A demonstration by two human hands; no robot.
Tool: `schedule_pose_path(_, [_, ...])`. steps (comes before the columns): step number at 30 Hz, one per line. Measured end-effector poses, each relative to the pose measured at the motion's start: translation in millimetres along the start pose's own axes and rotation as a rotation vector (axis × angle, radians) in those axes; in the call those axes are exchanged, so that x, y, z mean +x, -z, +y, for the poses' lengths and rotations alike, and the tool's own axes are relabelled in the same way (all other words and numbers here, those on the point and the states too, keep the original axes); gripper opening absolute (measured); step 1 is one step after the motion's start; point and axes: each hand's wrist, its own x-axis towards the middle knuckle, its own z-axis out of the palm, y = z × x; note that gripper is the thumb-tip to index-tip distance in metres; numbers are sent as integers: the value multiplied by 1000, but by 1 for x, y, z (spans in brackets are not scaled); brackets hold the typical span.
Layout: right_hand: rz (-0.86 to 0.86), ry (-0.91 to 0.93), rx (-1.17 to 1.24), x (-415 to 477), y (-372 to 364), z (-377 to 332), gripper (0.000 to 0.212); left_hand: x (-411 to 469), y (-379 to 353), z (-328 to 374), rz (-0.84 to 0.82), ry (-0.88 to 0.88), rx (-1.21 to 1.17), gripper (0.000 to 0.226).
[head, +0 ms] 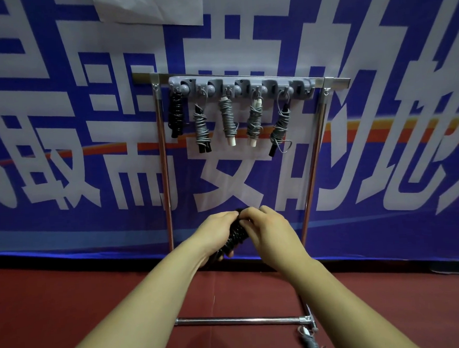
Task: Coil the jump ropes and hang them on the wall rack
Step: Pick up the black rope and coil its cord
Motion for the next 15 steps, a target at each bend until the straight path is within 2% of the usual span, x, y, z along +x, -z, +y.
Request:
schedule_pose_path(5, [-44,-222,136,8,-1,-2,18,-1,-8,-1,17,-11,85,33])
schedule_pose_path(7, [-135,-382,293,12,3,-2,30,-2,-7,0,37,-27,195,33])
schedule_pose_path(10, [-339,-614,579,16,17,1,36,1,-5,-6,25,-74,407,31])
schedule_pose_path(12, [-438,-649,572,18,24,6,33,2,-5,-9,27,-101,535,30])
schedule_pose_path(15, [-391,-707,582,22,29,11,25,-2,-6,-3,40,-169,727,31])
